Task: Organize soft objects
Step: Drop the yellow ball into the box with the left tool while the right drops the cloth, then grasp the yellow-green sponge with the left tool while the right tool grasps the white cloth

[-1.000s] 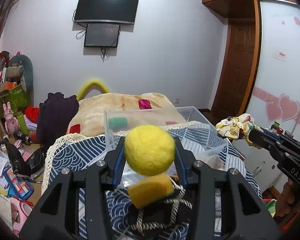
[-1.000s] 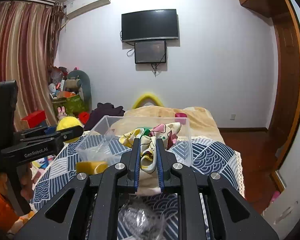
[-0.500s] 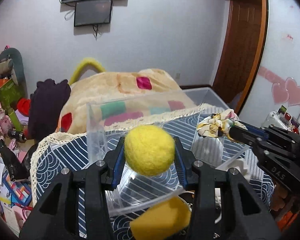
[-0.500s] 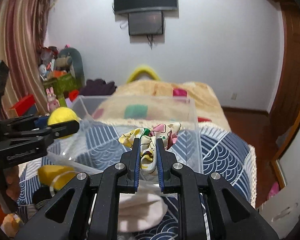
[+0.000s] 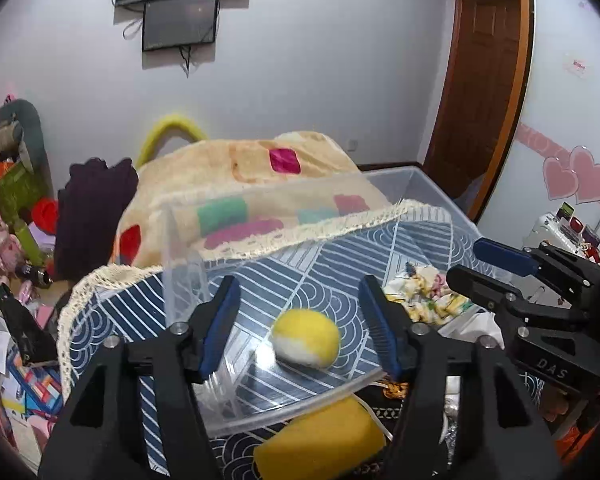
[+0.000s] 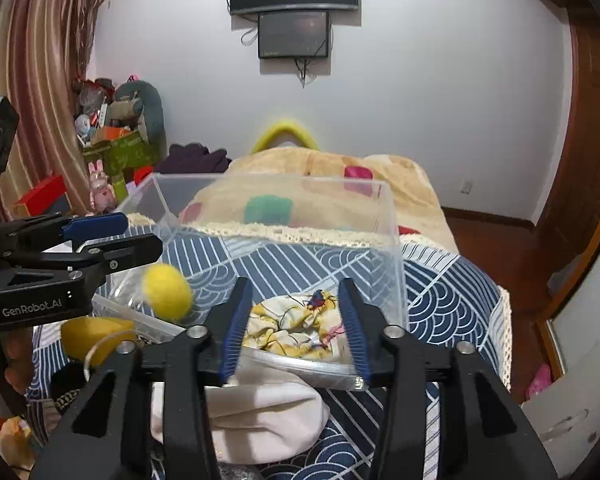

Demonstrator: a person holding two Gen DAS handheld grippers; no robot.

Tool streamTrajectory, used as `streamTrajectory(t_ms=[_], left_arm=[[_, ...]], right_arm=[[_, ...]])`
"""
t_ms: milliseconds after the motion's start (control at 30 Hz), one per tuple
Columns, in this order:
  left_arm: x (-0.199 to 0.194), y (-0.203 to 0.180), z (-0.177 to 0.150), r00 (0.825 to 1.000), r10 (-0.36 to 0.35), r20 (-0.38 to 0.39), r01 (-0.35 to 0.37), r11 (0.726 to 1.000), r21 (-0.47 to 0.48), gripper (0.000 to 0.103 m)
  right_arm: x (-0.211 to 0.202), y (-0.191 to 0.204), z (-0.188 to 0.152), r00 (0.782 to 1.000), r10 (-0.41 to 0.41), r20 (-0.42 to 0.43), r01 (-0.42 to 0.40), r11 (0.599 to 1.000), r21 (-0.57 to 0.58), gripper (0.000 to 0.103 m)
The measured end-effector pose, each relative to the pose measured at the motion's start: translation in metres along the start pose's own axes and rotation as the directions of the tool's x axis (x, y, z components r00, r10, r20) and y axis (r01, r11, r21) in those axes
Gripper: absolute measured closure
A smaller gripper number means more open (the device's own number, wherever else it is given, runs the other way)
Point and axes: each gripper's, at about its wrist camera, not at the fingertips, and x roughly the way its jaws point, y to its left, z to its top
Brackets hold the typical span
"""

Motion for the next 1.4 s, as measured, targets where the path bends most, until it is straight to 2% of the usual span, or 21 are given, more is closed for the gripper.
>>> streamTrajectory(t_ms=[233,367,700,867,1033,1233,1267,1333,1400], left_arm=[[-0.041,-0.001,-0.006,0.995,0.032,0.094,-0.032,0.999,-0.008,0.006],[-0.051,-0.002,-0.021,0.995,0.030,0.096,-0.029,1.000,-0.005,0.005],[-0.055,0.002,-0.070,0.998,0.016,0.065,-0.015,1.000,-0.025,0.005],[-0.042,0.009,-0.083,1.000,0.005,0.013,-0.004,0.999,-0.054,0.005],[-0.025,0.008,-0.087,0.999,0.001,-0.032,-0.002,0.999,-0.039,0.005],[-0.012,0.002,-0.082,0.997,-0.049,-0.053,0.045,0.997,-0.068,0.005],[-0.011,0.001,-0.082,0.997,-0.050,-0.053,0.046,0.997,-0.065,0.005],[-0.010,-0.002,-0.082,0.997,-0.058,-0.047,0.055,0.997,-0.052,0.005],[-0.010,-0.006,-0.082,0.998,-0.059,-0.036,0.058,0.997,-0.044,0.007]], right_arm=[[-0.028,0.002,0.006,0.996,-0.009,0.089,0.009,1.000,0.011,0.025],[-0.037,0.004,-0.001,0.994,-0.002,0.107,-0.001,1.000,0.023,0.020],[-0.033,0.010,-0.037,0.998,0.022,0.061,-0.024,0.999,0.028,0.012],[-0.021,0.013,-0.047,0.999,0.043,0.016,-0.044,0.998,0.036,0.012],[-0.010,0.015,-0.051,0.998,0.063,-0.018,-0.062,0.997,0.043,0.012],[-0.006,0.015,-0.055,0.995,0.098,-0.036,-0.097,0.994,0.043,0.013],[-0.006,0.015,-0.055,0.994,0.103,-0.038,-0.101,0.994,0.042,0.015],[-0.004,0.015,-0.057,0.992,0.122,-0.038,-0.120,0.992,0.043,0.029],[-0.002,0.016,-0.057,0.988,0.148,-0.051,-0.145,0.988,0.044,0.039]])
